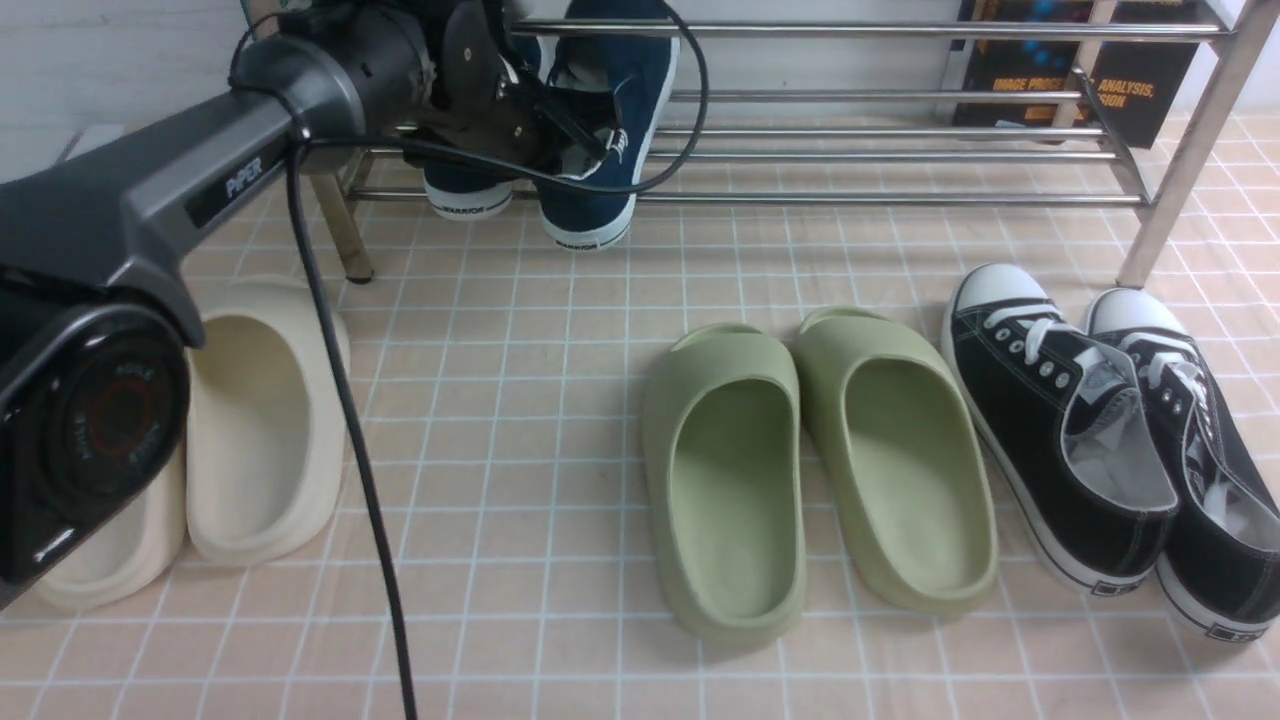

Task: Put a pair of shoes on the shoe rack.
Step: Use the left arm to put a shoe into the shoe rack

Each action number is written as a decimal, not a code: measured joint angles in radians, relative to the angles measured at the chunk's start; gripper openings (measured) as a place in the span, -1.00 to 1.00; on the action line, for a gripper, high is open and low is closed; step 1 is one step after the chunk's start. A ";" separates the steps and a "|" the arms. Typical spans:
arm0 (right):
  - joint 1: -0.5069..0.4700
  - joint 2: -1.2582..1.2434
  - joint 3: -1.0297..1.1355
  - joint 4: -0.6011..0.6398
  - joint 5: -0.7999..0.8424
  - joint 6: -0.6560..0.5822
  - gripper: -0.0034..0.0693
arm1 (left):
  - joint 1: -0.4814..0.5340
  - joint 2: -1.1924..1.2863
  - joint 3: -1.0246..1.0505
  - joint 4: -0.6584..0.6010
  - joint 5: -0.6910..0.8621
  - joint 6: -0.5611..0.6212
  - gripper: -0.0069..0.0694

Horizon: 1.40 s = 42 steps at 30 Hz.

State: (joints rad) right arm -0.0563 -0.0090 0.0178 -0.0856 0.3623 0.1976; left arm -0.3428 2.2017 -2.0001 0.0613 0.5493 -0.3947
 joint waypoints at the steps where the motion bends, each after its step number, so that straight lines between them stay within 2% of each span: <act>1: 0.000 0.000 0.000 0.000 0.000 0.000 -0.25 | 0.000 0.007 -0.013 0.011 -0.006 -0.006 -0.57; 10: 0.000 0.000 0.000 0.001 0.000 0.000 -0.25 | 0.000 0.006 -0.040 0.187 0.007 -0.146 -0.03; 15: 0.000 0.000 0.000 0.001 0.000 0.000 -0.25 | 0.000 -0.053 -0.040 0.199 0.143 -0.120 0.01; 18: 0.000 0.000 0.000 0.001 0.000 0.000 -0.25 | -0.001 -0.119 -0.041 0.195 0.258 -0.026 -0.07; 20: 0.000 0.000 0.000 0.001 0.000 0.000 -0.25 | -0.008 -0.162 -0.041 0.179 0.341 0.061 -0.20; 25: 0.000 0.000 0.000 0.001 0.000 0.000 -0.25 | -0.030 -0.178 -0.003 0.076 0.401 0.185 -0.48; 28: 0.000 0.000 0.000 0.000 0.000 0.000 -0.25 | -0.041 -0.153 0.077 -0.001 0.353 0.223 -0.66; 31: 0.000 0.000 0.000 0.000 0.000 0.000 -0.25 | -0.048 -0.102 0.113 -0.009 0.262 0.221 -0.75; 38: 0.000 0.000 0.000 0.000 0.000 0.000 -0.25 | -0.050 -0.054 0.127 -0.018 0.138 0.151 -0.79; 42: 0.000 0.000 0.000 0.000 0.000 0.000 -0.25 | -0.053 -0.054 0.127 -0.021 0.012 0.130 -0.79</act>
State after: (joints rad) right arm -0.0563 -0.0090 0.0178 -0.0855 0.3623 0.1976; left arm -0.3961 2.1481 -1.8735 0.0400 0.5618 -0.2652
